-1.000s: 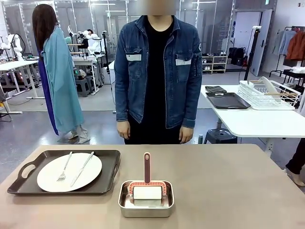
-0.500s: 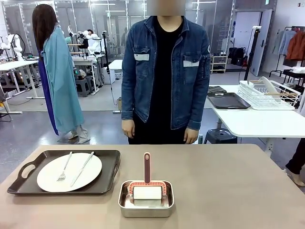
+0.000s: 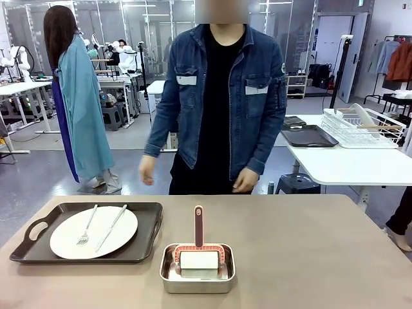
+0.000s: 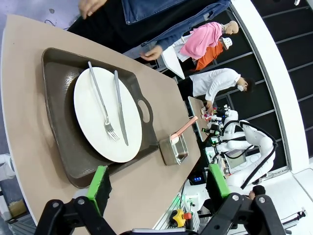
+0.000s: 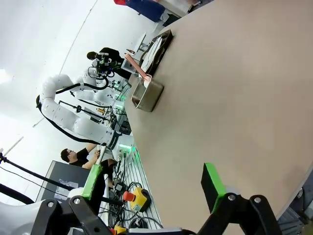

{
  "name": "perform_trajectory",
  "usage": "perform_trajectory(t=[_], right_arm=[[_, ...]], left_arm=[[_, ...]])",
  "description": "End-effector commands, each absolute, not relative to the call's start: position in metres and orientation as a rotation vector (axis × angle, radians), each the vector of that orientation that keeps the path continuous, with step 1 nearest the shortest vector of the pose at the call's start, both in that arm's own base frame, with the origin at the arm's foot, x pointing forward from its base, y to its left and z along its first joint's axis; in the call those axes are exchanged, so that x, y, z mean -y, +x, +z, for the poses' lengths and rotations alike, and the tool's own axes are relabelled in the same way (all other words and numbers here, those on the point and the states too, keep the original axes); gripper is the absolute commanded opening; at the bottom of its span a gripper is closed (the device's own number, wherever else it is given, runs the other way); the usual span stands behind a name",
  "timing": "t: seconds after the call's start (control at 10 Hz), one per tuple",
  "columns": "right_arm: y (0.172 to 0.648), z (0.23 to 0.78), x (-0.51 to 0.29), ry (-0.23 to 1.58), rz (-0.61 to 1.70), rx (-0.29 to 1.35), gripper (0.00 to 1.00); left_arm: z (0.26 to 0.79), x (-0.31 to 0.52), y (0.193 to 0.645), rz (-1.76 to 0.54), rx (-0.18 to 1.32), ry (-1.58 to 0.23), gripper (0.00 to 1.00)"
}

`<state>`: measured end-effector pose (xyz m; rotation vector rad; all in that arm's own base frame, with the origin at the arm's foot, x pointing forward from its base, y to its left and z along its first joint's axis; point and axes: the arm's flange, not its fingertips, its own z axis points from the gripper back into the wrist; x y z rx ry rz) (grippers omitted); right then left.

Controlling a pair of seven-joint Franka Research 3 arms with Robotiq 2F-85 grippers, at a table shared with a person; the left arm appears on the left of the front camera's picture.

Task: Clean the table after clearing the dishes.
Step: When the right (or left) Handle tray is removed, use the right hand (or left hand) to clean the right (or left) side of the table with the Lint Roller.

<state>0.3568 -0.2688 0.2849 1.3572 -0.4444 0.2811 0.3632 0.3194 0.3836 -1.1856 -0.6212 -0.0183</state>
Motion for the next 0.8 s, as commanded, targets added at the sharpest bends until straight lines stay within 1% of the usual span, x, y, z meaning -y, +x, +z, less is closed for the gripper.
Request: perform_trajectory(t=[0.0,0.7], right_arm=[[0.3553,0.2903,0.2671,1.337,0.288,0.434,1.00],[0.3553,0.2903,0.2671,1.337,0.288,0.434,1.00]], left_arm=[[0.3873,-0.3203,0.3628,0.000,0.629,-1.205,1.00],[0.3873,-0.3203,0.3628,0.000,0.629,-1.205,1.00]])
